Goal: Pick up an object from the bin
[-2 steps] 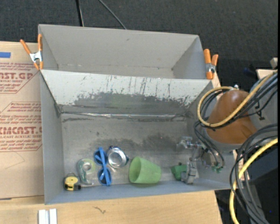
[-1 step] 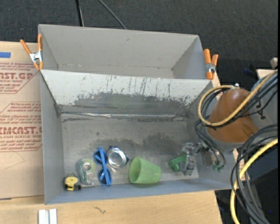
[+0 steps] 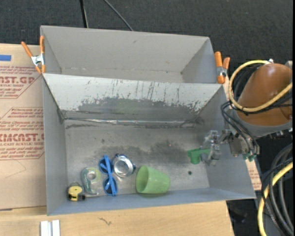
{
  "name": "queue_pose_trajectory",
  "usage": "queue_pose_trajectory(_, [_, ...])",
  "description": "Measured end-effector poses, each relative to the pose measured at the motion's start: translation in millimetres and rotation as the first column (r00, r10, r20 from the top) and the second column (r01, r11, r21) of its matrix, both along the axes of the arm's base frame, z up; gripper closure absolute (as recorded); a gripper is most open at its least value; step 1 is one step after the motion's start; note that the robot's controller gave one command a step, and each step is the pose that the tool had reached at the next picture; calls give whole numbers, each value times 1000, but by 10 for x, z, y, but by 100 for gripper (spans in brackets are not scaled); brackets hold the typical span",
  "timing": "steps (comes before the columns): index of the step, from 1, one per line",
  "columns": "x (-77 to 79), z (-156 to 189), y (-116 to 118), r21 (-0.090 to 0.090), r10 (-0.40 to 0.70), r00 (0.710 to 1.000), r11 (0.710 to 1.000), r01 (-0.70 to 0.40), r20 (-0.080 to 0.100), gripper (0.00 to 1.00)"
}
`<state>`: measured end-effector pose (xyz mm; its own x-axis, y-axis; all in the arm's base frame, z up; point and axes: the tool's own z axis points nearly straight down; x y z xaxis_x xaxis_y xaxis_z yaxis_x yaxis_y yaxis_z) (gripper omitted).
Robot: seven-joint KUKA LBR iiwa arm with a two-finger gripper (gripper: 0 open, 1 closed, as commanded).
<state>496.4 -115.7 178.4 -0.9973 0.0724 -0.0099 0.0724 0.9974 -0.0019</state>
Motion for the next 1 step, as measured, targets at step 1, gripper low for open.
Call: queue_pose_trajectory(1, [58,357,-27,1,3,1000,1000,-3,-4,100])
